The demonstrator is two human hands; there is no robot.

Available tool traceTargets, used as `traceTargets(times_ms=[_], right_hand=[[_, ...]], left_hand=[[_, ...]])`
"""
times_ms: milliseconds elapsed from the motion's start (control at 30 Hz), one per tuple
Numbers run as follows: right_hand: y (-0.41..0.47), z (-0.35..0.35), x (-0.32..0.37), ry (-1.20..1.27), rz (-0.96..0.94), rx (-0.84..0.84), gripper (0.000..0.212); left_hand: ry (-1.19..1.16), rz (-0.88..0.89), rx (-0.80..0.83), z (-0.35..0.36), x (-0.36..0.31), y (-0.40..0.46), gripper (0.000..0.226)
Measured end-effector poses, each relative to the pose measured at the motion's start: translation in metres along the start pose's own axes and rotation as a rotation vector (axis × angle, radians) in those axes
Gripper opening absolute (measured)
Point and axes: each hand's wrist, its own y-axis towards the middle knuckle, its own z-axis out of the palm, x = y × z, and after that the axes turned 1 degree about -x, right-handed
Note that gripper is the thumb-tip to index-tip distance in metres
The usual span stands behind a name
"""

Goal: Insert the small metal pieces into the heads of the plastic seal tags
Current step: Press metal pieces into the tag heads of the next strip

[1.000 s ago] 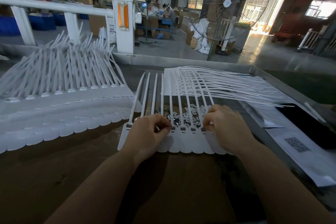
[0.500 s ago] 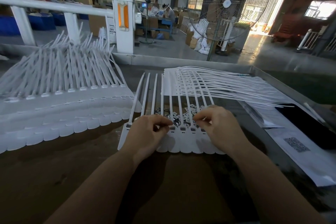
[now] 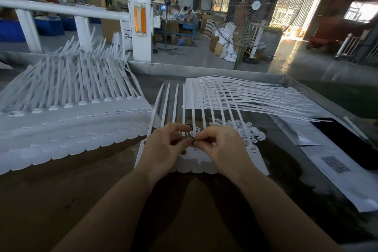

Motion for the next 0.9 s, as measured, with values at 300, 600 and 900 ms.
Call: traceTargets(times_ms=[300,600,900], right_hand=[[-0.001,-0.009,-0.007,-0.009,0.046,0.012,0.004],[-0.003,-0.062,-0.047,-0.306,0.155,-0.029,0.009],[-0.005,-0.066,-0.057,-0.432,0.147,0.062,0.01]], left_hand=[[-0.007,0.017,-0.02,-0.001,-0.005,-0.001,0.021],[-0.022,-0.015,-0.308,-0.006,-0.001,0.003,0.008],[0.129,-0.155,-0.498,-0.016,0.014,0.011,0.016]])
